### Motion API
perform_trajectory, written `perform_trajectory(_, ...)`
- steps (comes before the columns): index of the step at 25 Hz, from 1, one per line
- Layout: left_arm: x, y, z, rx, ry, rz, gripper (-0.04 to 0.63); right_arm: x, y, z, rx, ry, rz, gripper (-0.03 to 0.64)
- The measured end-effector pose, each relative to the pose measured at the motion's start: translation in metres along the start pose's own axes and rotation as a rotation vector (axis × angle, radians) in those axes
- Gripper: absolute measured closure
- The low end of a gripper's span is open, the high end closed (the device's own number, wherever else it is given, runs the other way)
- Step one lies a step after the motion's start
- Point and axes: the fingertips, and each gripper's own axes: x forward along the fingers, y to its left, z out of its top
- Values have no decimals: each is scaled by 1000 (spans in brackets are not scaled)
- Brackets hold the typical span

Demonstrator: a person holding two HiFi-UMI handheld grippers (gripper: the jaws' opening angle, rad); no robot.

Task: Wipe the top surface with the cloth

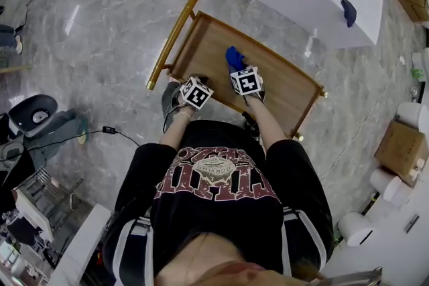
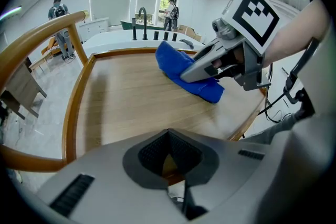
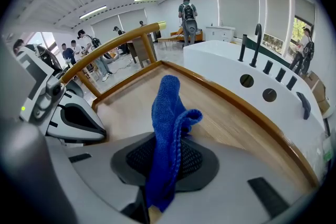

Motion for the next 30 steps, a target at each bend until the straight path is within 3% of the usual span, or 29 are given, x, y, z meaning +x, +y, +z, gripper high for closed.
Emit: perform_trajectory(30,-2,-3,2,-22,-34,-30,549,45,59,54,-161,-14,119,531)
